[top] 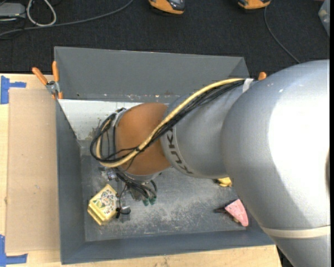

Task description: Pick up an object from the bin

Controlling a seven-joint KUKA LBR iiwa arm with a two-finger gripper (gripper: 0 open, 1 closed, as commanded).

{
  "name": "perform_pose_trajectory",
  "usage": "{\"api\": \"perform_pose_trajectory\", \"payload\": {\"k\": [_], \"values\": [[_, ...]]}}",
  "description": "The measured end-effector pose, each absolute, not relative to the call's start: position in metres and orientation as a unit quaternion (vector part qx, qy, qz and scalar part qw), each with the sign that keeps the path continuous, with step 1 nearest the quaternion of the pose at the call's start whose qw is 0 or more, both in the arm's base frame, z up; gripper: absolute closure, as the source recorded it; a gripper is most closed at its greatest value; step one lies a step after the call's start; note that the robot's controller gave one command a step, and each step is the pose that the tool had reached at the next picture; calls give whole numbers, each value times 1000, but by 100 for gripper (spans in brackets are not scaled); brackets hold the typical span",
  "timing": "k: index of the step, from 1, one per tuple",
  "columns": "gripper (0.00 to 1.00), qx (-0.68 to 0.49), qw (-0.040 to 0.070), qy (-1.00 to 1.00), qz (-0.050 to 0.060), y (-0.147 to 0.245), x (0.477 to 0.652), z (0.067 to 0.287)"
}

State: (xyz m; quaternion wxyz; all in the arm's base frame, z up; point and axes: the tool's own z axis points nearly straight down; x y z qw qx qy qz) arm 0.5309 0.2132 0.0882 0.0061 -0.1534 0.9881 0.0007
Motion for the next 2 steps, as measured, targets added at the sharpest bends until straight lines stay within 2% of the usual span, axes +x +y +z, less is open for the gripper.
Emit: {"api": "perform_pose_trajectory", "payload": {"k": [1, 2], "values": [[0, -229, 4, 974, 1, 227, 540, 144], [0, -180, 9, 984, 1, 228, 529, 125]]}}
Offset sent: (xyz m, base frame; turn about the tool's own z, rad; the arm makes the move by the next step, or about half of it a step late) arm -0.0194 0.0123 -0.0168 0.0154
